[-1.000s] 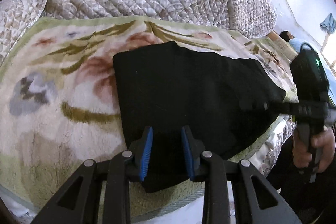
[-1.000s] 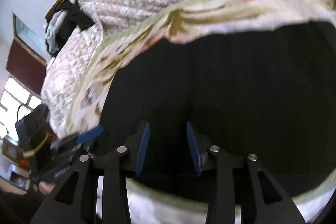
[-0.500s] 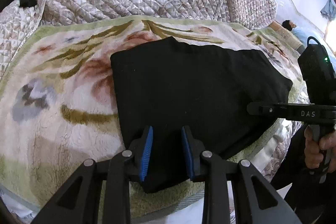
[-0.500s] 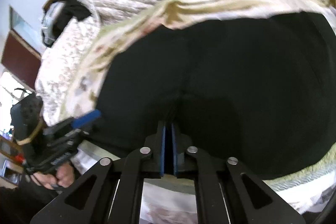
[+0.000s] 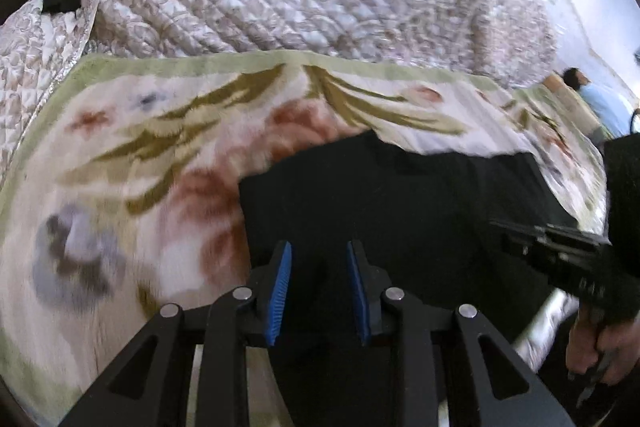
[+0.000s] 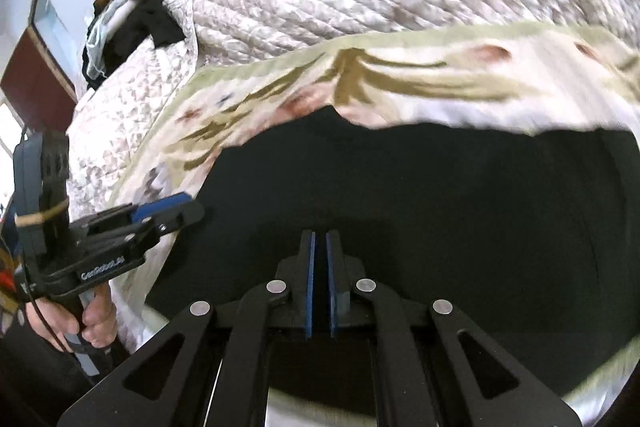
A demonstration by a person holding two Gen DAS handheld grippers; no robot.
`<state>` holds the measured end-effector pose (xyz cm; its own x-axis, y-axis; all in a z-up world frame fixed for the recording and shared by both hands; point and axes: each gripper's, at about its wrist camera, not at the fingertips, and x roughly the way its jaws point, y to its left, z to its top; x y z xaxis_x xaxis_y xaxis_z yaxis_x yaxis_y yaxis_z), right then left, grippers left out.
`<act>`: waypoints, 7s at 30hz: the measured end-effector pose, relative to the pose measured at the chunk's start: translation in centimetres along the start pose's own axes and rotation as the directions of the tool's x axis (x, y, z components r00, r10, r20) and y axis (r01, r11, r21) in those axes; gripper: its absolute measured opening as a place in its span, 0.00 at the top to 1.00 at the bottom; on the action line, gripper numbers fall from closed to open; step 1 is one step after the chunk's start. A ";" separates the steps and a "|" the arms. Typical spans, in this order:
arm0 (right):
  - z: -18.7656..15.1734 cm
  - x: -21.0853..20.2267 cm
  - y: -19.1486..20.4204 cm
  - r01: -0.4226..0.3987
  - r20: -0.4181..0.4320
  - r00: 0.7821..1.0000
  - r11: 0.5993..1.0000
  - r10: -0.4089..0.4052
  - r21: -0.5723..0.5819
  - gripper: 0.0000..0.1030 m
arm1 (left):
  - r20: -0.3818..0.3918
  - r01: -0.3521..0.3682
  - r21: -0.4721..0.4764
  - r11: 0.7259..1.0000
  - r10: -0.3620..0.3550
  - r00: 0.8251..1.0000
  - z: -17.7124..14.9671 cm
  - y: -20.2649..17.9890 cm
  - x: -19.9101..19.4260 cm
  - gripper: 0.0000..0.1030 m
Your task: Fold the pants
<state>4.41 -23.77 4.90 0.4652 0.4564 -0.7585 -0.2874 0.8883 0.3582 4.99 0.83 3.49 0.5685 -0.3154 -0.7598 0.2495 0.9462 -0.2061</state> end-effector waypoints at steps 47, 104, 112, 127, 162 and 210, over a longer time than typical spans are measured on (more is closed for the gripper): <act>-6.9 -0.7 2.4 0.203 0.111 0.978 0.942 -0.179 -0.267 0.76 | 0.074 -0.125 0.057 0.991 0.121 0.990 -6.7 -2.9 -1.6 0.65; -6.6 -9.0 -17.2 0.079 0.255 0.905 0.724 -0.340 0.685 0.54 | 0.069 -0.080 0.056 0.995 0.076 0.995 -6.8 -3.2 -1.7 0.59; -3.5 -9.6 -14.8 0.075 0.287 0.912 0.805 -0.294 0.588 0.80 | 0.071 -0.068 0.013 0.998 0.067 0.995 -6.2 -2.4 -2.4 0.59; 0.2 -2.9 5.2 -0.120 0.204 0.973 0.992 0.109 0.040 0.80 | 0.158 -0.177 -0.268 0.947 0.225 0.962 -4.8 7.2 -6.7 0.59; -6.2 0.0 7.1 -0.067 0.103 0.992 0.991 0.079 -0.116 0.77 | 0.146 -0.145 -0.270 0.952 0.190 0.971 -5.2 7.5 -6.5 0.59; -3.1 -2.9 1.1 0.097 0.112 0.990 0.990 -0.086 -0.103 0.86 | 0.099 -0.091 0.000 0.996 0.091 0.991 -3.7 -2.3 -3.9 0.59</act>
<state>0.18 -24.27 5.81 0.5789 0.3814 -0.7207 -0.3257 0.9185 0.2245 -0.71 0.20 4.60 0.6634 -0.2340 -0.7107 0.1970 0.9710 -0.1357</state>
